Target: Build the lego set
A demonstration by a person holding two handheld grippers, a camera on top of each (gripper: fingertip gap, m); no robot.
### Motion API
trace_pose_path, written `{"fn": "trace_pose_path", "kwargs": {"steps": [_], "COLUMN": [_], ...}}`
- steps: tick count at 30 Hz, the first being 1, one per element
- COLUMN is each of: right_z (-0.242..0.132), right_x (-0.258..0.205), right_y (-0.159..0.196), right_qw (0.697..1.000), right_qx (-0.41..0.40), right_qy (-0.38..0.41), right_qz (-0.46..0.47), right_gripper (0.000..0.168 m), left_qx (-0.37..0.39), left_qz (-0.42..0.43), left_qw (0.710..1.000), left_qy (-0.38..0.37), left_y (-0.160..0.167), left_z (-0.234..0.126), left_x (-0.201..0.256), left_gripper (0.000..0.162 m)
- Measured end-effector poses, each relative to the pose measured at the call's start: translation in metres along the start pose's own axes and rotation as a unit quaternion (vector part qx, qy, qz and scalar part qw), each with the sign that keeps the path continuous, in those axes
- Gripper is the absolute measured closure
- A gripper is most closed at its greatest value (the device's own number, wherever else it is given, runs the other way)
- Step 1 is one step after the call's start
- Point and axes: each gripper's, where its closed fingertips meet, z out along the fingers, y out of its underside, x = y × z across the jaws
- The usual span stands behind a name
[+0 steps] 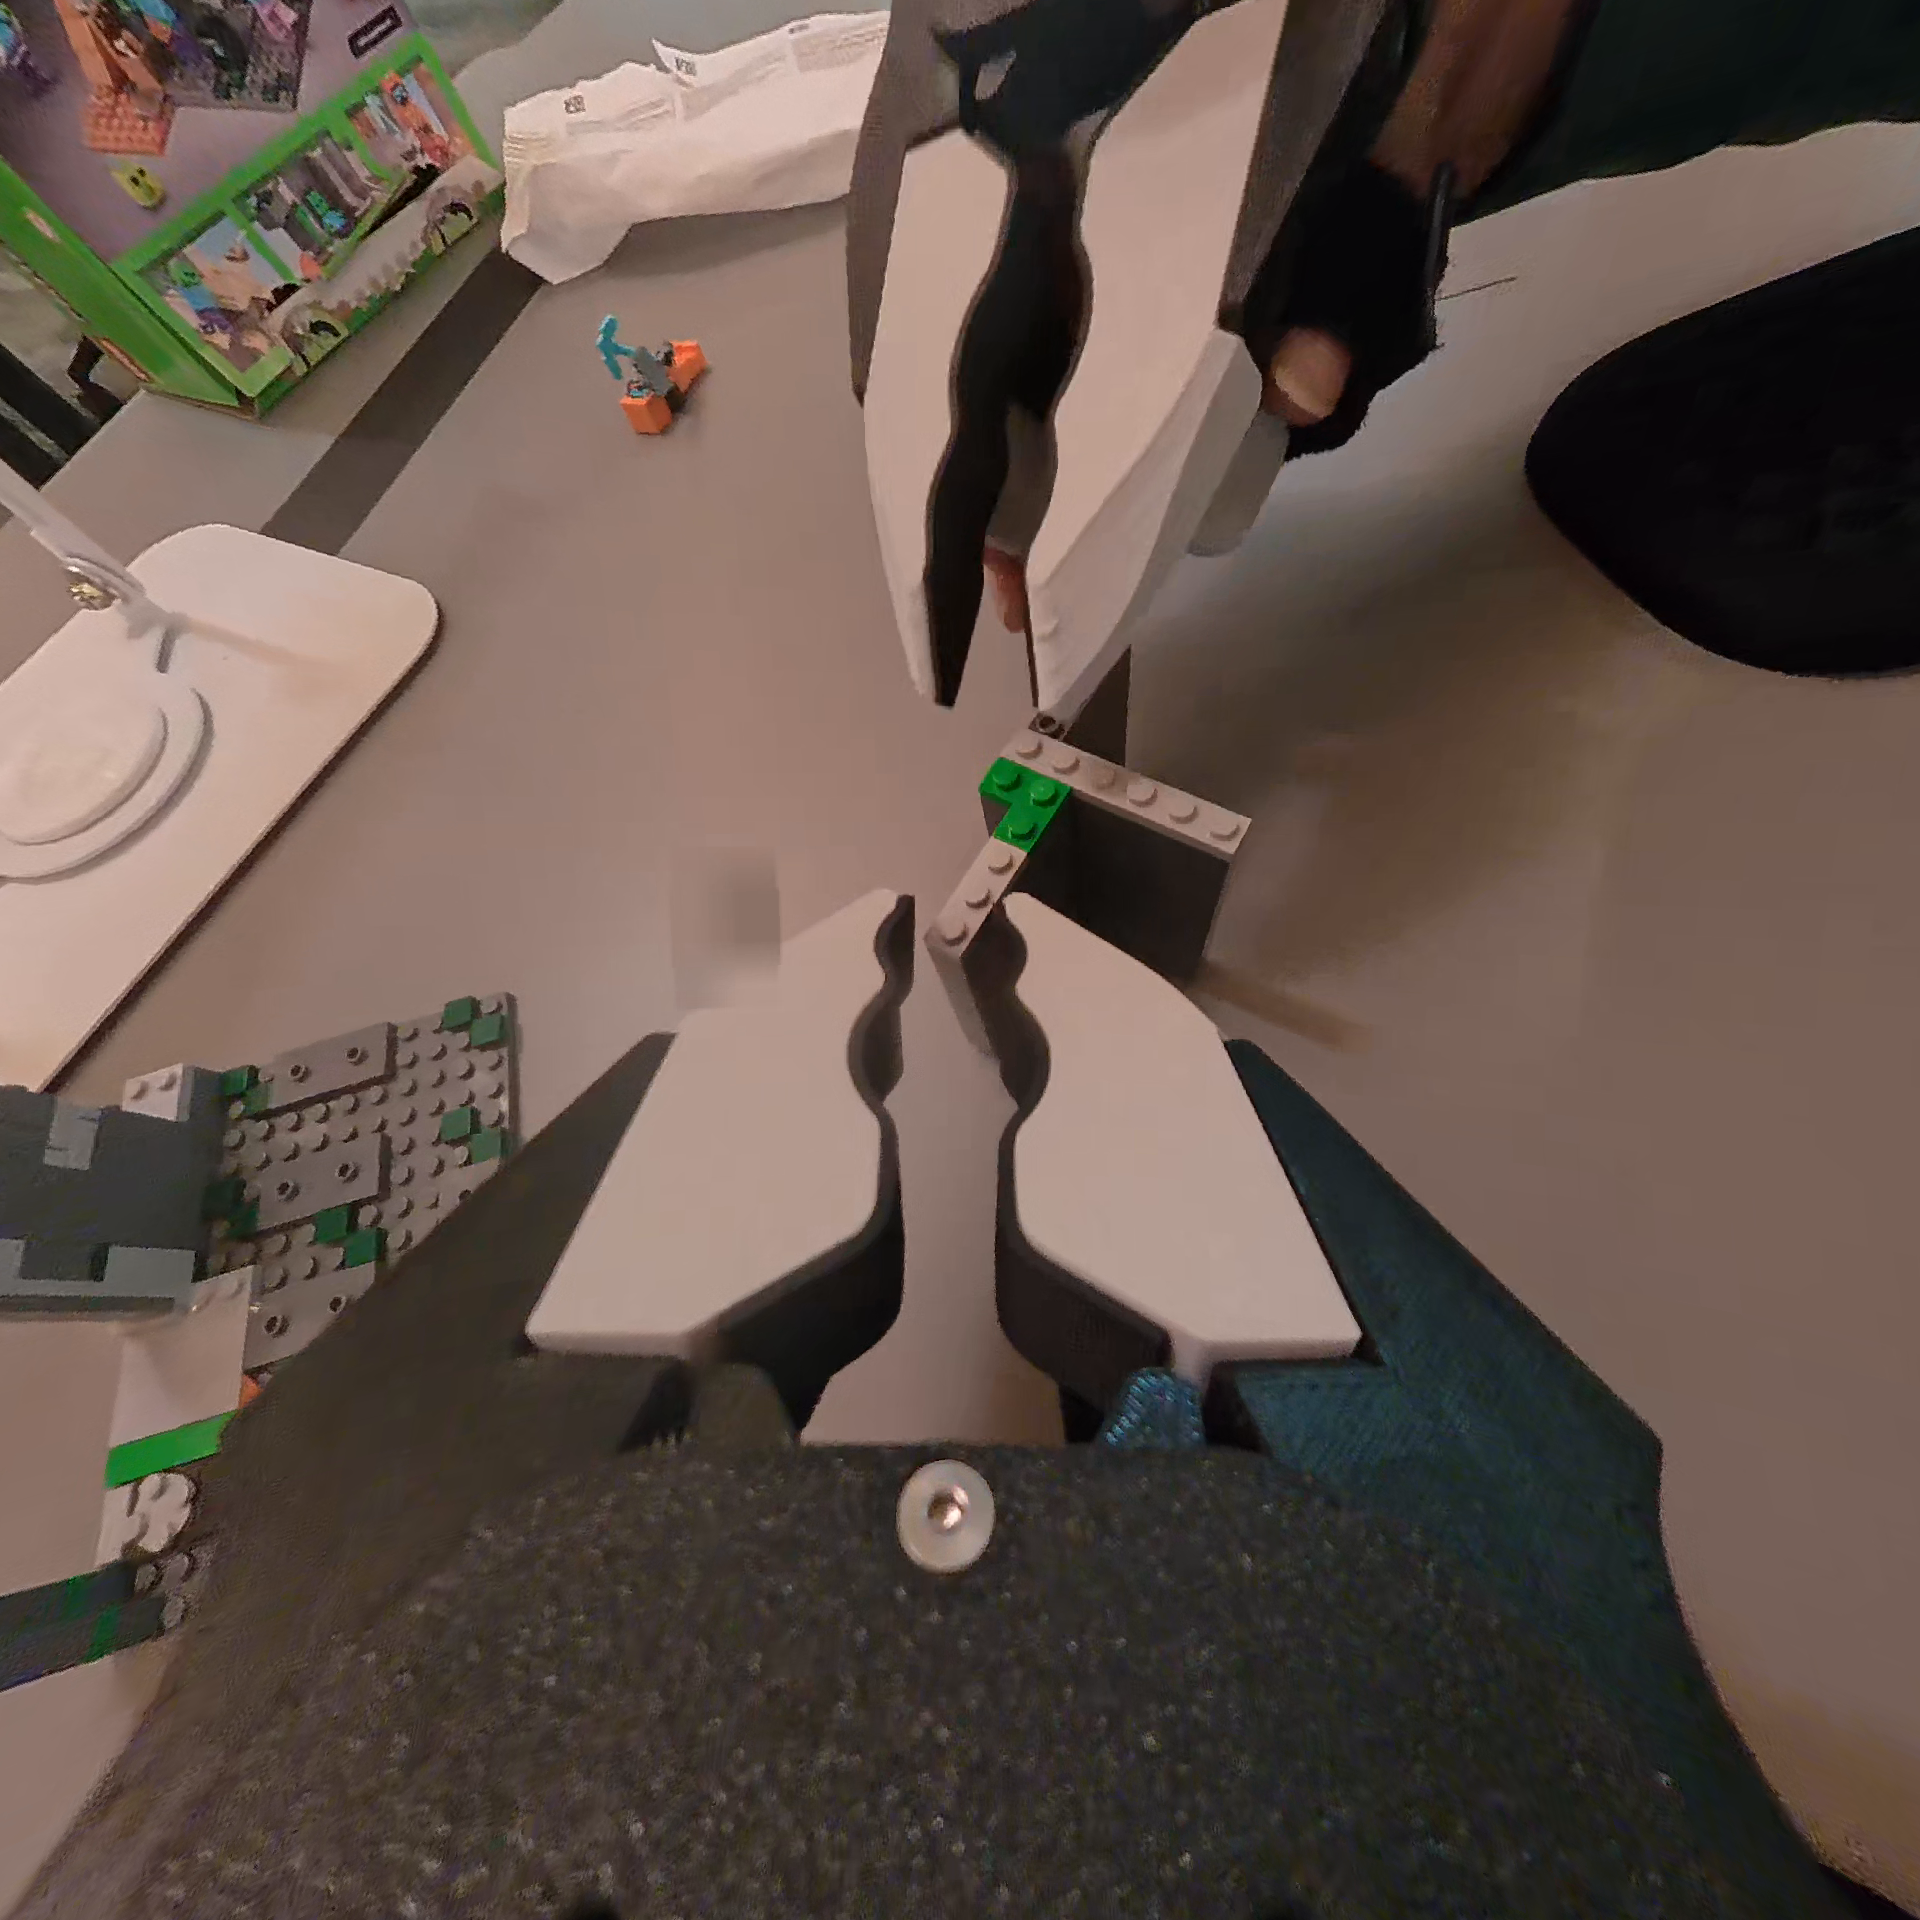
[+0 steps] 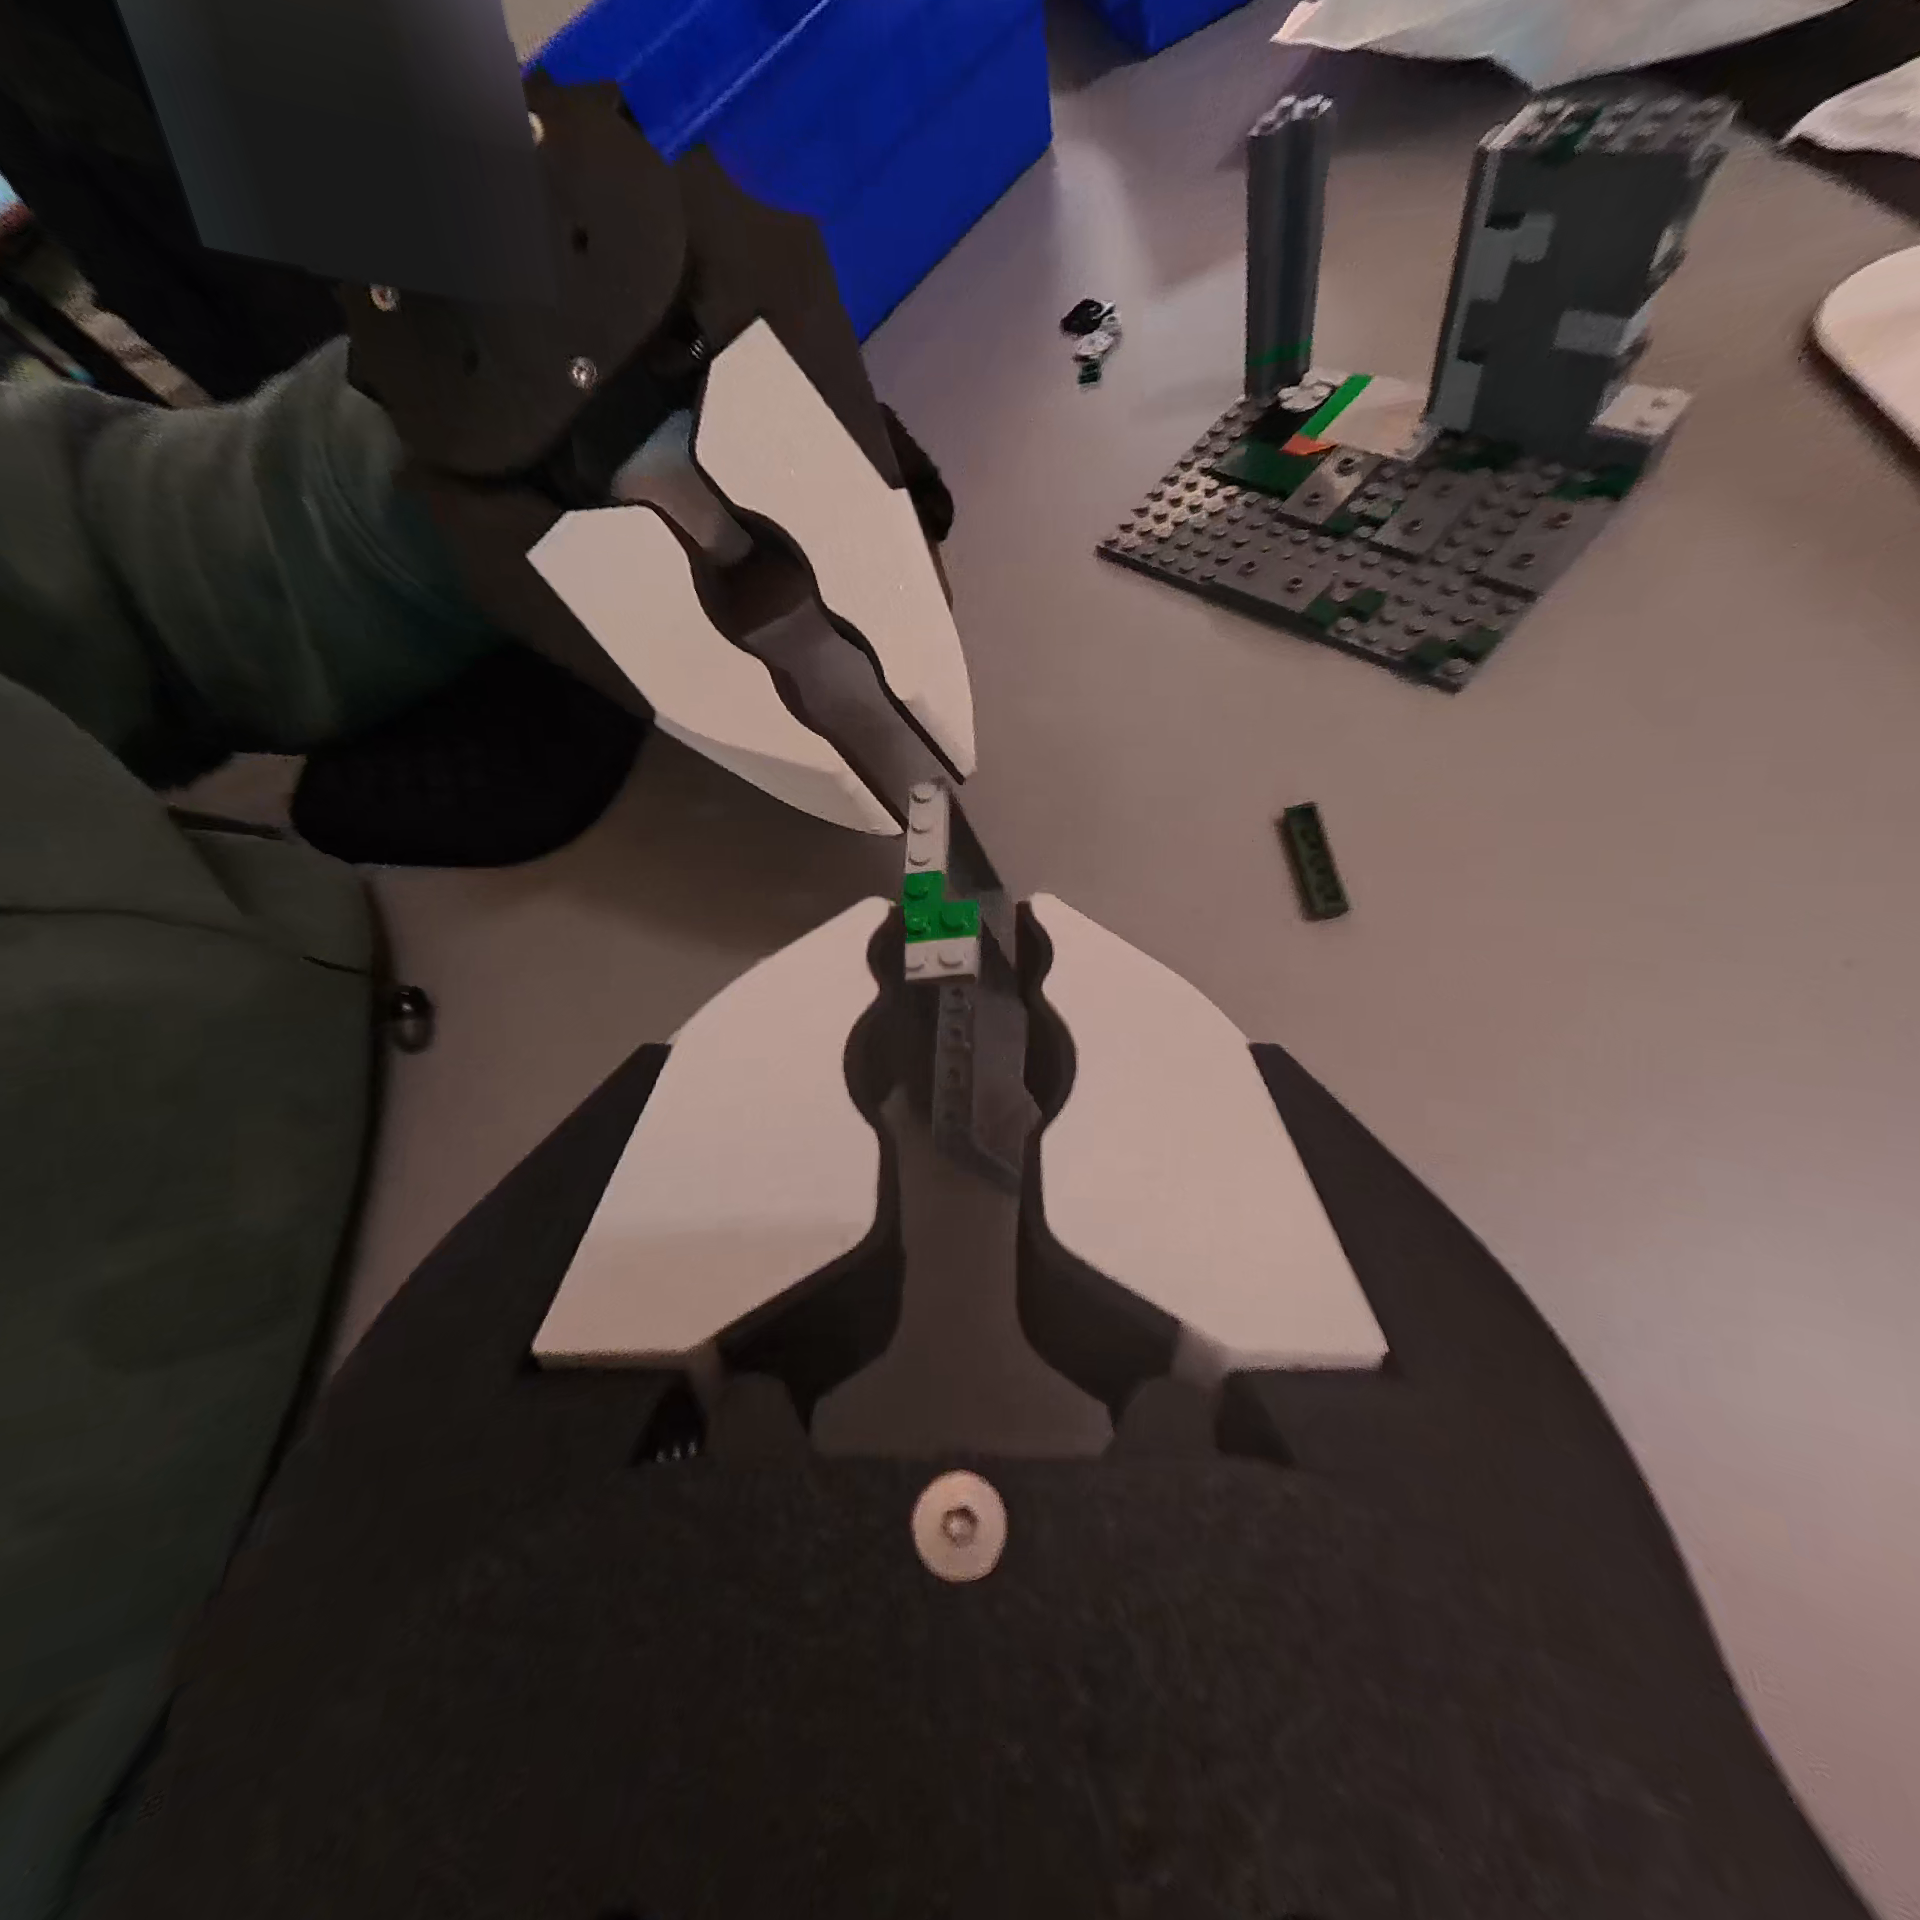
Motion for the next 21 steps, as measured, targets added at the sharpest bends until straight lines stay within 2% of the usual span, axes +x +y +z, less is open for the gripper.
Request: {"fn": "trace_pose_path", "kwargs": {"steps": [4,9,21], "right_z": [0.005,0.005,0.007], "right_x": [0.005,0.002,0.0], "right_y": [0.01,0.011,0.012], "right_qw": [1.0,0.997,0.994], "right_qx": [-0.023,-0.021,-0.048], "right_qy": [-0.003,-0.034,-0.043], "right_qz": [0.019,0.065,0.089], "right_gripper": [0.15,0.162,0.162], "left_qx": [-0.003,0.002,0.014], "left_qz": [0.004,-0.002,-0.007], "left_qw": [1.0,1.0,1.0], "left_qy": [-0.001,0.006,0.011], "left_y": [0.002,0.001,0.001], "left_z": [0.002,0.003,0.004], "left_x": [0.001,0.003,0.004], "left_gripper": [0.149,0.15,0.151]}}
